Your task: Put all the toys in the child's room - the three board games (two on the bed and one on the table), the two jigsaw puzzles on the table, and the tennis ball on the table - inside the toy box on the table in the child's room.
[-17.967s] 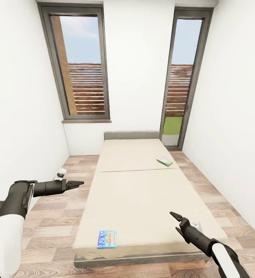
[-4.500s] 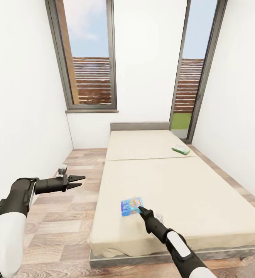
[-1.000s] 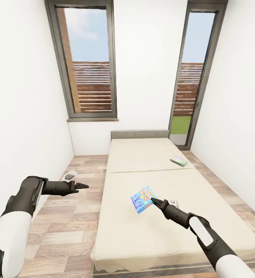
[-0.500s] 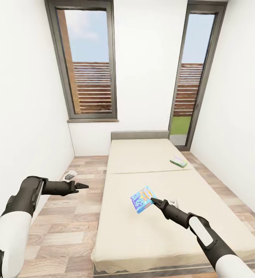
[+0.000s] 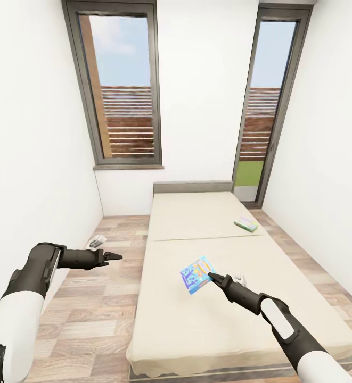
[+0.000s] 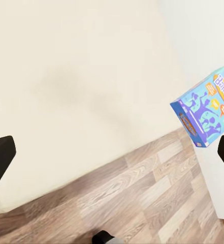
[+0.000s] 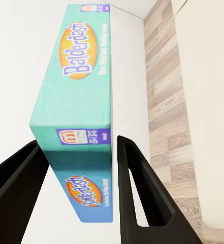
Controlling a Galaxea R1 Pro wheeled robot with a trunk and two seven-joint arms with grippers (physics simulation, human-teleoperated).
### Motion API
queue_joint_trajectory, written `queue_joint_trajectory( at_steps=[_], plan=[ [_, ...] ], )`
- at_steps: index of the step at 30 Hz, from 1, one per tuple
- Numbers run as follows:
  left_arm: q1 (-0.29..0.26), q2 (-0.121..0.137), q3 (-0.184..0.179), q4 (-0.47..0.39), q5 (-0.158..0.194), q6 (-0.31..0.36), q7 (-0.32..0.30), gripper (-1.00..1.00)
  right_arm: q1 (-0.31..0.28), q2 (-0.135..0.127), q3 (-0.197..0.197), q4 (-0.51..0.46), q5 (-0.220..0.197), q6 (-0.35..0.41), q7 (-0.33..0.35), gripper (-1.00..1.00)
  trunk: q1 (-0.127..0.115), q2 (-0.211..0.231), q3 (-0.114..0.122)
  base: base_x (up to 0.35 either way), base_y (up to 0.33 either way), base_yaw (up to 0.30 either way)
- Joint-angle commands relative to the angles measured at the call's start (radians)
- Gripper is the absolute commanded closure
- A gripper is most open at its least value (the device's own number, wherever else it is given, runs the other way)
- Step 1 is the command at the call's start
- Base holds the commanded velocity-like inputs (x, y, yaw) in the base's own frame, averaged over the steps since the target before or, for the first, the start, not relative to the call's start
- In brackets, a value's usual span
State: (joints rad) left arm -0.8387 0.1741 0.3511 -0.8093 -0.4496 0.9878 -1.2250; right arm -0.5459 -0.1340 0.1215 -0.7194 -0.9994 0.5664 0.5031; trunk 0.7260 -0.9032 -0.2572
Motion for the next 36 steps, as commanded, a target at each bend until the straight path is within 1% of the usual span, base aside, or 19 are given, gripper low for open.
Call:
queue_joint_trajectory(
  at_steps=[1,10,16,24,36],
  plan=[
    [-0.001,-0.001,0.003,-0.001,-0.011,0.008,-0.01,-1.0,-0.001,-0.001,0.003,0.0,-0.005,0.003,0.0,1.0,-0.004,0.006,0.002,0.0,0.0,0.0],
    [-0.001,-0.001,0.003,-0.001,-0.011,0.009,-0.01,-1.0,-0.001,-0.002,0.003,0.0,-0.005,0.002,0.0,1.0,-0.038,0.069,0.03,0.0,0.0,0.0],
    [-0.001,-0.001,0.003,-0.001,-0.012,0.009,-0.011,-1.0,-0.001,0.005,0.004,0.0,-0.005,0.001,0.0,1.0,-0.061,0.111,0.049,0.0,0.0,0.0],
    [-0.001,-0.005,0.003,-0.001,-0.012,0.009,-0.01,-1.0,-0.001,-0.001,0.003,0.0,-0.005,0.001,0.0,1.0,-0.092,0.167,0.074,0.0,0.0,0.0],
    [-0.001,-0.005,0.003,-0.001,-0.012,0.008,-0.011,-1.0,-0.001,0.007,0.004,0.0,-0.005,0.0,0.0,1.0,-0.138,0.251,0.111,0.0,0.0,0.0]
  ],
)
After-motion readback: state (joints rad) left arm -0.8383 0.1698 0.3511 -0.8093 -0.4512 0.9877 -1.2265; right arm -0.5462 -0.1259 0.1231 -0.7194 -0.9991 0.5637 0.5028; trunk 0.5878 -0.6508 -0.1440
